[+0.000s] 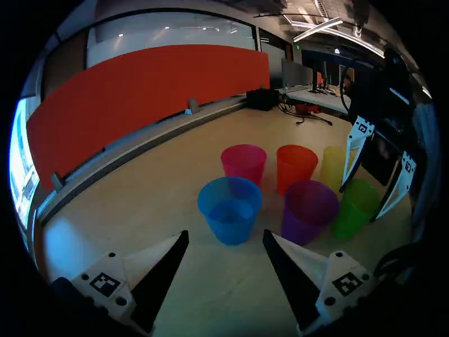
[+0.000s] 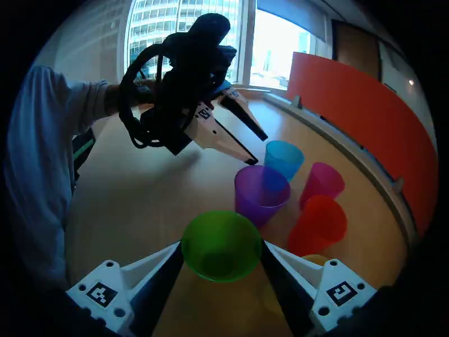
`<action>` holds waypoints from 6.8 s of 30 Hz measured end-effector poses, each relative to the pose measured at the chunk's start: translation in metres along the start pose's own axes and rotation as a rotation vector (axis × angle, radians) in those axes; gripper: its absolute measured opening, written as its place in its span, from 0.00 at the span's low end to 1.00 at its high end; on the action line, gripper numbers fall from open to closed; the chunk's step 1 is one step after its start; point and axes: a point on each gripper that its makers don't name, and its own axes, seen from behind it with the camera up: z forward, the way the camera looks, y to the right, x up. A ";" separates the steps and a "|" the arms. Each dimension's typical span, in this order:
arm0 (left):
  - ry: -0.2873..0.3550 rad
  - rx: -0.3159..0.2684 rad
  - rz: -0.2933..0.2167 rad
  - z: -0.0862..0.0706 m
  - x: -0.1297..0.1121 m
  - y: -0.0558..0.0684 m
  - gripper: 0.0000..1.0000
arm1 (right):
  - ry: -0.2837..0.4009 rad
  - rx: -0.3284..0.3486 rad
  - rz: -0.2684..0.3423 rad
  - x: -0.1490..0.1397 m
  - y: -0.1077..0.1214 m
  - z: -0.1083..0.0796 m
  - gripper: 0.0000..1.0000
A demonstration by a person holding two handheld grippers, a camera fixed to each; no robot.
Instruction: Pour water
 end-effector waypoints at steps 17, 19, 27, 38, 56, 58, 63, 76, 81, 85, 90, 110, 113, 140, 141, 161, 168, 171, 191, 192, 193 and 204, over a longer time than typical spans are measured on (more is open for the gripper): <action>-0.023 -0.035 0.005 0.024 0.005 0.007 0.99 | 0.006 0.009 -0.003 0.000 -0.001 -0.001 0.94; -0.025 -0.039 0.008 0.027 0.006 0.008 0.99 | 0.007 0.010 -0.002 0.000 -0.001 -0.001 0.94; -0.031 -0.052 0.013 0.038 0.011 0.009 0.99 | 0.009 0.011 0.000 -0.002 -0.001 -0.003 0.94; -0.036 -0.046 -0.003 0.047 0.014 0.009 0.88 | 0.011 0.011 0.000 -0.002 -0.001 -0.004 0.94; -0.033 -0.085 -0.030 0.039 0.015 0.016 0.83 | 0.020 0.010 0.006 0.002 -0.003 -0.007 0.94; -0.028 -0.085 -0.027 0.038 0.017 0.016 0.83 | 0.023 0.008 0.007 0.003 -0.003 -0.008 0.94; -0.010 -0.076 -0.023 0.032 0.024 0.016 0.82 | 0.033 0.002 0.007 0.007 -0.003 -0.011 0.94; 0.063 -0.030 -0.023 0.000 0.054 0.010 0.83 | 0.064 -0.031 0.002 0.017 -0.005 -0.028 0.94; 0.097 -0.010 -0.025 -0.017 0.067 0.010 0.83 | 0.089 -0.049 0.006 0.024 -0.006 -0.037 0.94; 0.121 0.002 -0.028 -0.032 0.076 0.011 0.82 | 0.113 -0.065 0.010 0.032 -0.007 -0.046 0.94; 0.149 0.016 -0.033 -0.050 0.086 0.013 0.82 | 0.149 -0.088 0.023 0.041 -0.007 -0.057 0.94; 0.271 0.057 -0.059 -0.109 0.116 0.021 0.82 | 0.288 -0.175 0.054 0.071 -0.005 -0.101 0.94; 0.285 0.058 -0.063 -0.114 0.118 0.023 0.82 | 0.313 -0.184 0.058 0.076 -0.004 -0.105 0.94; 0.347 0.042 -0.074 -0.137 0.130 0.039 0.82 | 0.550 -0.259 0.072 0.131 0.006 -0.141 0.94; 0.347 0.040 -0.072 -0.137 0.130 0.040 0.82 | 0.553 -0.261 0.072 0.132 0.007 -0.141 0.95; 0.410 0.021 -0.053 -0.148 0.146 0.050 0.82 | 0.563 -0.259 0.075 0.136 0.014 -0.142 0.94; 0.436 0.016 -0.049 -0.152 0.153 0.055 0.82 | 0.561 -0.256 0.072 0.137 0.014 -0.141 0.94; 0.447 0.012 -0.056 -0.154 0.156 0.056 0.83 | 0.562 -0.254 0.073 0.137 0.014 -0.141 0.94; 0.478 0.026 -0.013 -0.159 0.172 0.060 0.83 | 0.559 -0.247 0.072 0.136 0.017 -0.137 0.94; 0.482 0.031 -0.002 -0.160 0.174 0.061 0.83 | 0.559 -0.245 0.073 0.136 0.017 -0.136 0.94; 0.487 0.037 0.010 -0.162 0.176 0.061 0.83 | 0.561 -0.244 0.073 0.136 0.016 -0.135 0.94; 0.549 0.103 0.164 -0.183 0.207 0.070 0.83 | 0.552 -0.228 0.063 0.133 0.012 -0.125 0.93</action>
